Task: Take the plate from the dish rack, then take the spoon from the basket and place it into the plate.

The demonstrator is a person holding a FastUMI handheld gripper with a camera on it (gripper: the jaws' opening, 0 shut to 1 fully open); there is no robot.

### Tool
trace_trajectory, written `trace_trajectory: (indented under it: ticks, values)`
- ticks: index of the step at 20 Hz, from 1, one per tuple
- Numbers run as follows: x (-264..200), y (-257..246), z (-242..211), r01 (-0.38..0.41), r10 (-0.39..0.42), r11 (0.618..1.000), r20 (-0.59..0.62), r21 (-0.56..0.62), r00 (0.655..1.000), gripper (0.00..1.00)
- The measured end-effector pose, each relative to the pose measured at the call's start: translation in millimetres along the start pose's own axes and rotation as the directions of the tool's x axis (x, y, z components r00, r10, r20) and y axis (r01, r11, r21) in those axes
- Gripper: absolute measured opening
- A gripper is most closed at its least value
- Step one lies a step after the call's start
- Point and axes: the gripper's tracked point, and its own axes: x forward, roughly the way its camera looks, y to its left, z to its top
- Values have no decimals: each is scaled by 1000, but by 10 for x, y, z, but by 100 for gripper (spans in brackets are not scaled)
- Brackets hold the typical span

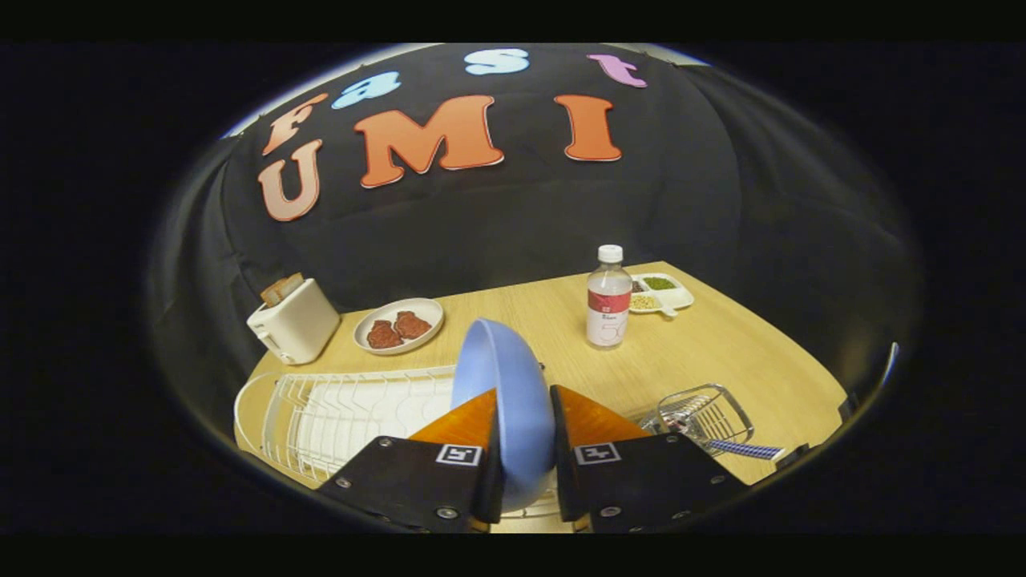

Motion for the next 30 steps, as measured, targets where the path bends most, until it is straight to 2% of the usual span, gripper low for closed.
trace_trajectory:
  ticks: [3, 9, 12, 17, 21, 26, 30]
  values:
    - [-79, 69, 105, 26, -24, 998, 35, -50, 999, 24]
    - [-168, 82, 364, 95, -76, 982, 118, -161, 990, 22]
    - [-231, 54, 473, 109, -84, 980, 149, -166, 985, 22]
    - [-523, 84, 489, 21, -4, 993, 147, -113, 989, 22]
    - [-936, 182, 339, -127, 130, 991, 125, -36, 984, 22]
    - [-1449, 303, -71, -318, 312, 947, 85, 57, 946, 22]
    - [-1703, 291, -559, -400, 399, 907, 34, 133, 916, 22]
